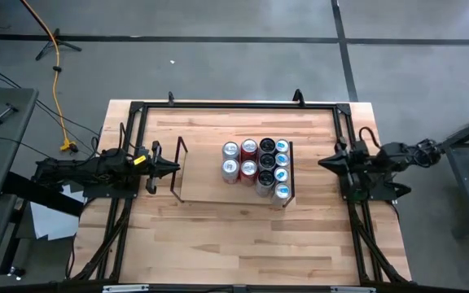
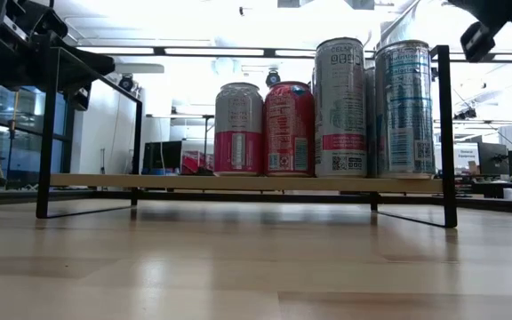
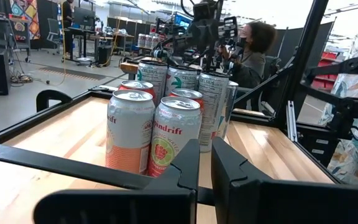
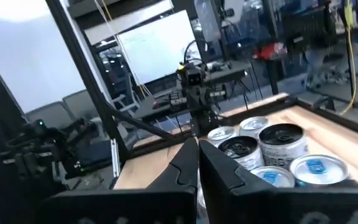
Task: Place canned beverage on shelf
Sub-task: Return to Home Position
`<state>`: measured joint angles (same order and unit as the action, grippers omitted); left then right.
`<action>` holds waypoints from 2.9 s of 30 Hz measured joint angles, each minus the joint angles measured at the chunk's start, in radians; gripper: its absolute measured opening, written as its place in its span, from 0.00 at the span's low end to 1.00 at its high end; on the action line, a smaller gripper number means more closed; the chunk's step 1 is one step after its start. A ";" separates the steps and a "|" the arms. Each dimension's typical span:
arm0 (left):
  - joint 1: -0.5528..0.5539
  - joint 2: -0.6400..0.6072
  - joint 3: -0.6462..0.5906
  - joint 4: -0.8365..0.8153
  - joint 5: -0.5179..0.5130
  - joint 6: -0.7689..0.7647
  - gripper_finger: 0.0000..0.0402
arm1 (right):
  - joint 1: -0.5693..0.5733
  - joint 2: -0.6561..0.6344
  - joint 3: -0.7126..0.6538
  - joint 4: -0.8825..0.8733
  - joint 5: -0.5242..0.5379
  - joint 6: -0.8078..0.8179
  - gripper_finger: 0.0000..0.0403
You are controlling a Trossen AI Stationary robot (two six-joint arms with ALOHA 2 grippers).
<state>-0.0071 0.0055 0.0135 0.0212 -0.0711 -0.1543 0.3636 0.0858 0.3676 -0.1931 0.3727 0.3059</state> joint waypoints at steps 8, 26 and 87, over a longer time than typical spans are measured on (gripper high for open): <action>0.000 0.002 0.000 0.004 -0.001 0.000 0.00 | -0.040 -0.071 -0.017 -0.063 -0.029 -0.171 0.00; 0.000 0.002 -0.001 0.005 -0.008 0.000 0.00 | -0.182 -0.081 -0.242 0.288 -0.241 -0.179 0.00; 0.000 -0.001 -0.001 0.001 -0.011 0.000 0.00 | -0.372 -0.085 -0.357 0.223 -0.273 -0.018 0.00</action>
<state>-0.0071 0.0043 0.0128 0.0223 -0.0818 -0.1543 -0.0082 0.0006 0.0105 0.0302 0.1000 0.2880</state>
